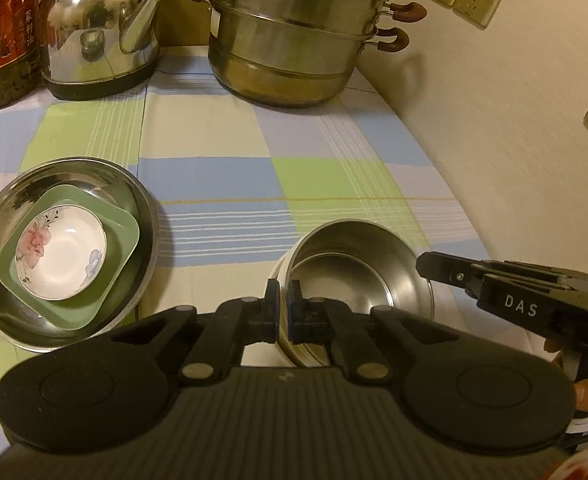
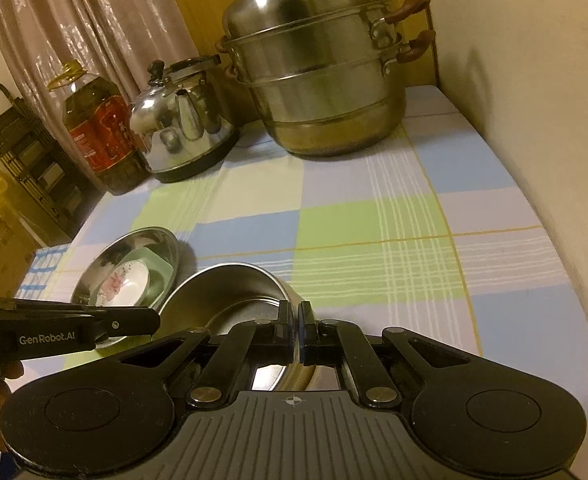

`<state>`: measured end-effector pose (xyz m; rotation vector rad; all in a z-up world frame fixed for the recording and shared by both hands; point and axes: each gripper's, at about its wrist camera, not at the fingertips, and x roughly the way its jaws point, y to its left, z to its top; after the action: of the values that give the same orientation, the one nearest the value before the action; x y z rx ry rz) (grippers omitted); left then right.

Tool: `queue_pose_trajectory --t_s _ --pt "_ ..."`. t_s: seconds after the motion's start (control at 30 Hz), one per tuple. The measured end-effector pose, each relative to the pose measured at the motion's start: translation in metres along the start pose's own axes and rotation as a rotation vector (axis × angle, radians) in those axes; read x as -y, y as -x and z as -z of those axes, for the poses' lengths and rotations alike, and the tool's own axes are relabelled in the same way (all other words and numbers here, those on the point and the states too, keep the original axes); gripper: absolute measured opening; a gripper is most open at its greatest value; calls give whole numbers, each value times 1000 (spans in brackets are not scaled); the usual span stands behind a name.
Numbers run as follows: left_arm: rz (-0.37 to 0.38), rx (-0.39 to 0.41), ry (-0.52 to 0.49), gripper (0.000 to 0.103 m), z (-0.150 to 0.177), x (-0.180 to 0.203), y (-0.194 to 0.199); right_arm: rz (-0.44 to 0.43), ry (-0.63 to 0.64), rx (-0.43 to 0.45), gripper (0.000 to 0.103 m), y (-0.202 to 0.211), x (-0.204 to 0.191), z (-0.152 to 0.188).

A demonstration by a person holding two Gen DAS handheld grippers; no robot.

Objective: Organize plates and bowls

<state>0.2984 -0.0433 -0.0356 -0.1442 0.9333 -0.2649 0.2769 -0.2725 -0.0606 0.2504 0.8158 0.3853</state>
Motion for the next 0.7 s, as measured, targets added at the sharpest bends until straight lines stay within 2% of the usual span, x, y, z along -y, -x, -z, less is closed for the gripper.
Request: queue_pose_trajectory --t_s 0.13,0.2,0.23,0.27,0.3,0.33,0.5,0.53,0.57,0.6,0.63,0.7 --pt "0 -3 25 7 -2 -3 1 7 9 -18 3 1 -2 -3" --pt "9 -12 31 8 -3 -5 0 10 14 -23 7 2 -2 -5" --pt "13 -14 33 9 -3 -5 -1 12 11 -28 17 1 -2 -7" --pt "14 -16 33 9 -4 -5 -2 13 6 -35 35 -1 -1 -8" --pt "14 -19 31 9 -4 -4 -3 15 -1 -39 41 -3 1 -9" --pt "14 -23 31 9 -5 -4 -5 13 -5 -40 42 -5 2 -9" --pt "14 -56 21 9 -6 -1 -14 9 -40 -86 41 -18 7 -12" --pt "9 -57 17 9 -6 -1 -15 11 -51 -95 37 -21 7 -12" --pt "5 -59 14 9 -6 0 -15 9 -60 -105 26 -23 8 -12" --pt "3 -59 13 9 -6 -1 -15 3 -72 -115 20 -25 9 -13" --pt "3 -60 14 8 -6 -1 -16 3 -83 -121 15 -26 9 -13" --pt "3 -67 19 8 -8 -2 -16 21 -84 -131 13 -27 8 -14"
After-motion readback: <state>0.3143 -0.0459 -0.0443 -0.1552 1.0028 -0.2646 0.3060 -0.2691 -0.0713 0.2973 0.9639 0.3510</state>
